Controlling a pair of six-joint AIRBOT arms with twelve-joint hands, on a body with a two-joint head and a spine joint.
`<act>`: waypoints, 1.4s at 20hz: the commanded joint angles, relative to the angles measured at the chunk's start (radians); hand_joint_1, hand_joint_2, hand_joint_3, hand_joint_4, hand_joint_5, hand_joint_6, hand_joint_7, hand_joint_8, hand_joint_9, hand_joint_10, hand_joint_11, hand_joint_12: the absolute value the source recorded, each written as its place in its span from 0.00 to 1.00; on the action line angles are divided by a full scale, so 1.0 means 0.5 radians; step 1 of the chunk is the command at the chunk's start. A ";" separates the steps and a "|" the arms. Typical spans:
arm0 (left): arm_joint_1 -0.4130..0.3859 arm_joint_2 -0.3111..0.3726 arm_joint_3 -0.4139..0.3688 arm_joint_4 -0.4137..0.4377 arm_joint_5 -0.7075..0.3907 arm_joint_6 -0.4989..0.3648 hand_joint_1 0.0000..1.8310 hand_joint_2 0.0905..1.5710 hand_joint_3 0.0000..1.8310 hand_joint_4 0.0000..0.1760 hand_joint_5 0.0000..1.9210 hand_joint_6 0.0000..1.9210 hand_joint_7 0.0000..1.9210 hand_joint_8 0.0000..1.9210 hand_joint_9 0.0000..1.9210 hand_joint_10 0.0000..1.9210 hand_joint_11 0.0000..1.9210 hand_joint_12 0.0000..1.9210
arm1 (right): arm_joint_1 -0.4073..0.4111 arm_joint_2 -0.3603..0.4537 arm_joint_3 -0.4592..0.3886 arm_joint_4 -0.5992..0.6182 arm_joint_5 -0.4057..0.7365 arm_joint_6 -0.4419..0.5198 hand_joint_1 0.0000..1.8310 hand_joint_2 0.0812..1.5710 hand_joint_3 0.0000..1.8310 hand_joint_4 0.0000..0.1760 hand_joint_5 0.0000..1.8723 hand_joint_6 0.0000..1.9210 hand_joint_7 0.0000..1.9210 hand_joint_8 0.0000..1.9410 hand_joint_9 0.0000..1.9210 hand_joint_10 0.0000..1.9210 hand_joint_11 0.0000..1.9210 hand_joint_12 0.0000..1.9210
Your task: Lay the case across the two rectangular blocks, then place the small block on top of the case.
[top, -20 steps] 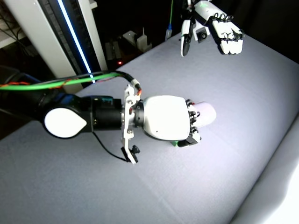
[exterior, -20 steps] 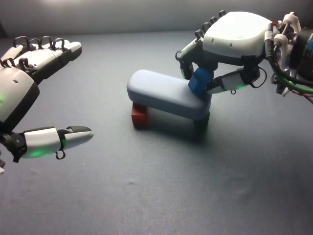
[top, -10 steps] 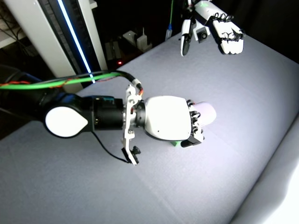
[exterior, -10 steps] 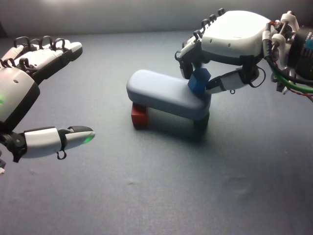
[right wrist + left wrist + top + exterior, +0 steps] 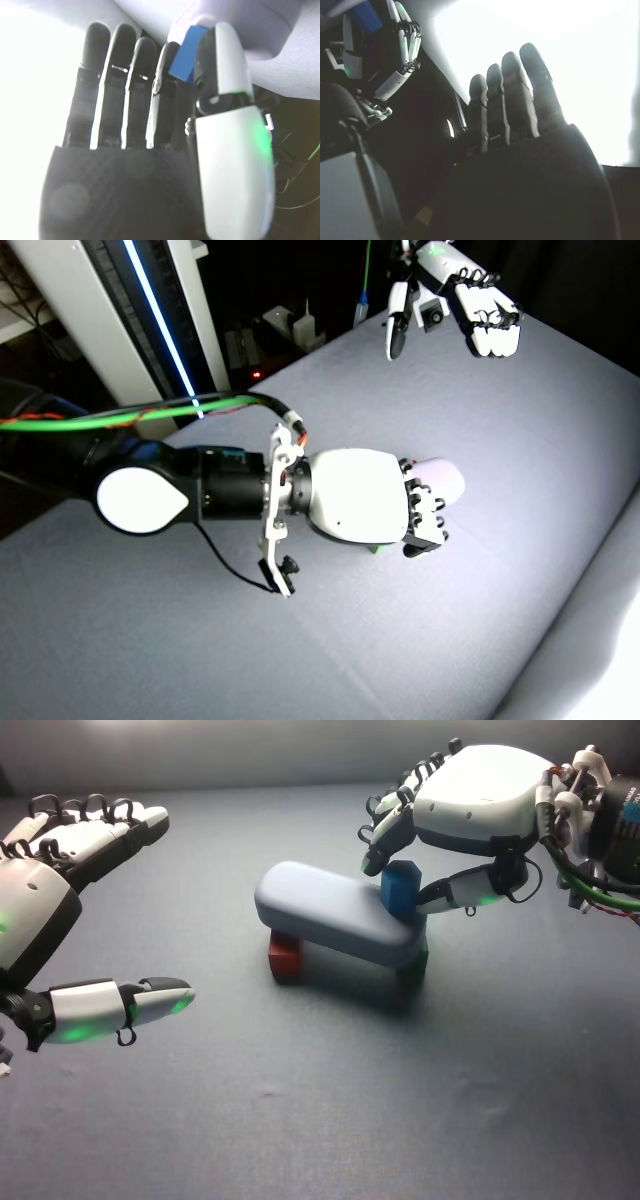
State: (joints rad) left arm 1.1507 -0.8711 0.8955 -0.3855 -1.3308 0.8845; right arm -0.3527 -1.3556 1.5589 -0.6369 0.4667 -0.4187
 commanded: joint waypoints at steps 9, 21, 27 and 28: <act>-0.019 -0.016 0.010 0.028 -0.249 -0.024 0.46 0.54 0.00 0.00 0.13 0.00 0.13 0.00 0.13 0.00 0.00 0.34 | 0.023 0.002 -0.012 0.040 0.146 -0.005 0.58 0.61 0.00 0.32 0.23 0.00 0.21 0.16 0.13 0.49 0.00 0.78; -0.007 -0.015 0.001 0.028 -0.276 -0.052 0.44 0.53 0.00 0.00 0.13 0.00 0.14 0.00 0.13 0.00 0.00 0.38 | 0.023 0.015 -0.045 0.032 0.060 -0.066 0.63 0.61 0.00 0.35 0.24 0.00 0.28 0.00 0.26 0.11 0.00 0.65; 0.002 -0.016 -0.006 0.027 -0.289 -0.060 0.45 0.53 0.00 0.00 0.14 0.00 0.14 0.00 0.13 0.00 0.00 0.38 | 0.022 0.091 -0.085 0.032 -0.006 -0.155 0.61 0.62 0.00 0.21 0.23 0.00 0.26 0.00 0.26 0.03 0.00 0.64; 0.005 -0.016 -0.008 0.026 -0.293 -0.061 0.45 0.53 0.00 0.00 0.14 0.00 0.14 0.00 0.13 0.00 0.00 0.38 | 0.022 0.101 -0.088 0.032 -0.009 -0.155 0.61 0.61 0.00 0.19 0.23 0.00 0.26 0.00 0.26 0.03 0.00 0.64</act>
State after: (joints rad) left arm 1.1584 -0.8764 0.8940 -0.3862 -1.3479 0.8608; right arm -0.3527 -1.3087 1.5181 -0.6464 0.3763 -0.4919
